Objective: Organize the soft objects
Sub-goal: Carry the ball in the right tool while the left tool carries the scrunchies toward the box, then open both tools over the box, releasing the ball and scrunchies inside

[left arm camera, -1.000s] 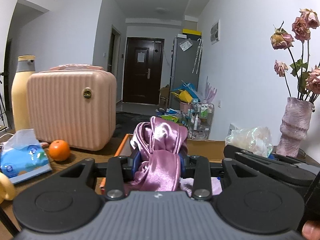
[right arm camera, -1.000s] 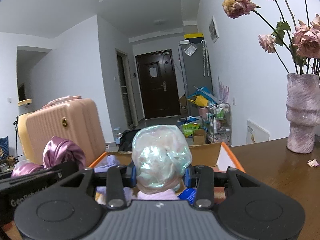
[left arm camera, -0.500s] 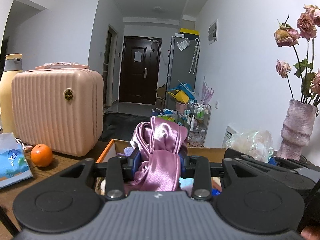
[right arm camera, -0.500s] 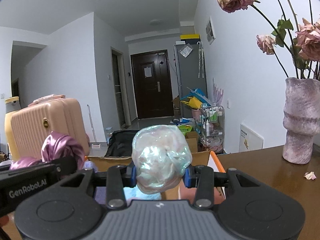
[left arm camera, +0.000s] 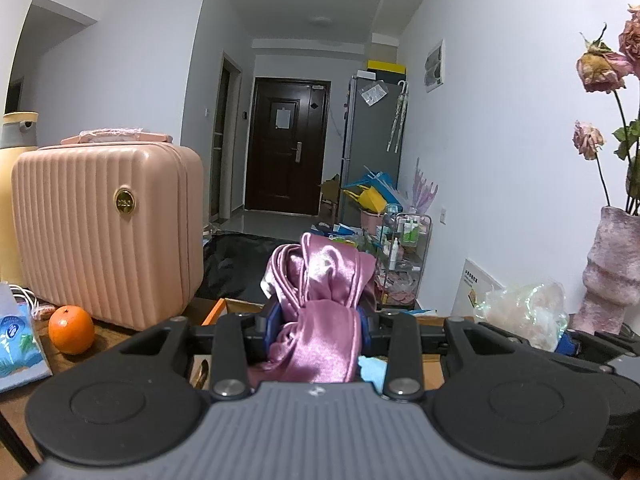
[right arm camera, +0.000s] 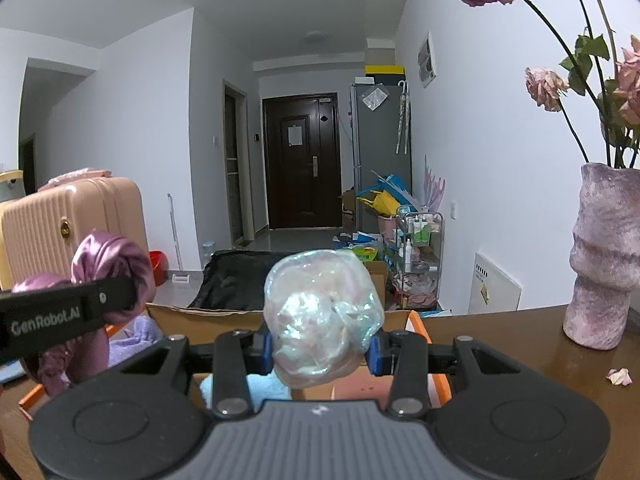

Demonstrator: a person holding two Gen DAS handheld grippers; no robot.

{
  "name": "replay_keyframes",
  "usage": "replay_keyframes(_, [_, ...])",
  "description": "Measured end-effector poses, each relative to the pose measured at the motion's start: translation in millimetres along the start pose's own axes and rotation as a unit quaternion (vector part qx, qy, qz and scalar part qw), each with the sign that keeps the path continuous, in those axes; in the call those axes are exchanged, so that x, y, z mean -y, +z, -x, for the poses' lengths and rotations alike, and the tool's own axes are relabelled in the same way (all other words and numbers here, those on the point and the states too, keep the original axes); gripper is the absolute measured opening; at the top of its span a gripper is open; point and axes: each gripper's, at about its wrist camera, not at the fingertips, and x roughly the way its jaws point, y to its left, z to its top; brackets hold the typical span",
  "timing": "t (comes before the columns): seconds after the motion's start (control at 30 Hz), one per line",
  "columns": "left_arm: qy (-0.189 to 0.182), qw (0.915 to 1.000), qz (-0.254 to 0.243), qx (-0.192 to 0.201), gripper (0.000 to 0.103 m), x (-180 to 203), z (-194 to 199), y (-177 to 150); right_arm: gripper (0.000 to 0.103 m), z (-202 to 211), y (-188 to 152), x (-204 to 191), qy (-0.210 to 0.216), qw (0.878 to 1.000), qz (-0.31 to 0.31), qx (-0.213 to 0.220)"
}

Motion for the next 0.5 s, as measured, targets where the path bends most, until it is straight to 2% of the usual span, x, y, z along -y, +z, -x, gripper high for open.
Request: replay_keyframes(0.5, [0.007, 0.9999, -0.008, -0.003, 0.039, 2.3, -23.1, 1.5, 0.042, -21.2, 0.4, -1.9, -0.003, 0.999, 0.027, -0.026])
